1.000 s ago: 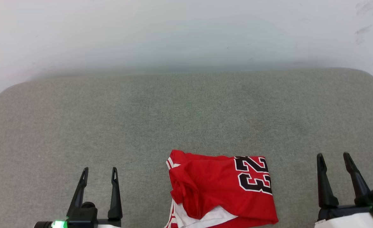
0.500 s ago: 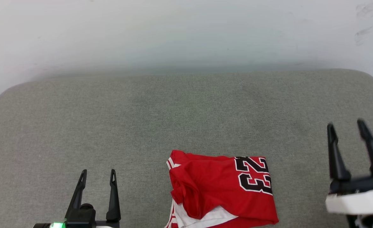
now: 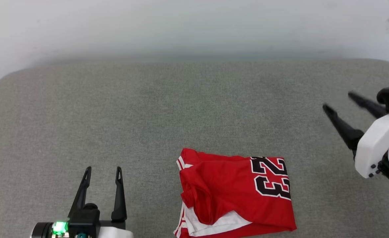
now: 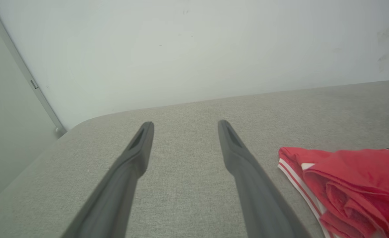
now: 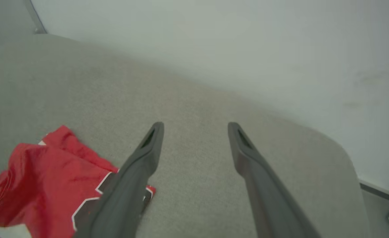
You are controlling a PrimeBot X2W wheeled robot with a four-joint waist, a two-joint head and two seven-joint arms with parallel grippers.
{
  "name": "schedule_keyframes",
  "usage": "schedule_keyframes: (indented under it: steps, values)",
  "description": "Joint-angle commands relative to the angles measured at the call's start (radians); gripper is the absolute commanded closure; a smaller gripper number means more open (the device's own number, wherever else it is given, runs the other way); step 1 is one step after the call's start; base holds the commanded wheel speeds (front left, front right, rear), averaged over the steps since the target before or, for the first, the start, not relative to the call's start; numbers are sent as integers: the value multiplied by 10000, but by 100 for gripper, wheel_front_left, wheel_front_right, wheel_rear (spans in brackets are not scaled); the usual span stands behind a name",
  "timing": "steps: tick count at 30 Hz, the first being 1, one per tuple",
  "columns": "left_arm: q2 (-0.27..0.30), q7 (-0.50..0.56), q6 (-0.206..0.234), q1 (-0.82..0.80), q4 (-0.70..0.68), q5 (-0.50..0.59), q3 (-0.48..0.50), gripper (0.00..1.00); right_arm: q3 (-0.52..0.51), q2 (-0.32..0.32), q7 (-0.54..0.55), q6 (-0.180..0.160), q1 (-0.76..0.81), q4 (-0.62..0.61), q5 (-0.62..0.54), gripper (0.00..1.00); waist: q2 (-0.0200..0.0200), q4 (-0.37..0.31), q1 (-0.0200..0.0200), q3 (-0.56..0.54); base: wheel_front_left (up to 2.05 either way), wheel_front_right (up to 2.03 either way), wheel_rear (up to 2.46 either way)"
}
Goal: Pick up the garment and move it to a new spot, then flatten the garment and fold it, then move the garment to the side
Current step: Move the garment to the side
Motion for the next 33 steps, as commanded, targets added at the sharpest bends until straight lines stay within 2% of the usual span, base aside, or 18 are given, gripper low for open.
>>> schedule_keyframes:
  steps: [1,6,11,15,21,24,30,31,32,33]
  values:
    - [-19,-22,-32,-203,-17,9,10,0,177,-306,1022,-11,-176,199,870,0,0,36,0,176,0,0,0]
    - [-75,-22,-118,-508,-2,-9,-30,0,121,-624,3684,-8,157,955,3462,0,0,177,0,573,0,0,0]
    - [-129,-22,-208,-967,-3,44,-110,0,157,-626,4788,-8,599,1372,4686,0,0,427,0,1076,0,0,0]
    - [-157,-22,-254,-1315,-34,88,-202,0,445,-339,5098,-8,860,1606,5169,0,0,610,0,1514,0,0,0]
    - [-210,-22,-303,-1762,-26,104,-330,0,914,274,4867,-8,652,2165,5551,0,0,879,0,2145,0,0,0]
    - [-231,-22,-303,-1904,-13,98,-368,0,1546,592,4907,-11,757,2454,5679,0,0,1009,0,2386,0,0,0]
    - [-303,-22,-252,-2072,38,72,-428,0,2946,677,4544,-18,1010,3005,5343,0,0,1199,0,2587,0,0,0]
    - [-309,-22,-250,-2091,47,69,-429,0,3046,662,4356,-21,929,3063,5271,92,0,1213,0,2592,0,0,0]
    - [-319,-22,-249,-2104,59,67,-445,0,3136,631,4160,-21,806,3093,5233,100,0,1227,0,2581,0,0,0]
    - [-325,-22,-244,-2098,76,66,-437,0,3203,602,3985,-21,685,3085,5241,100,0,1229,0,2555,0,0,0]
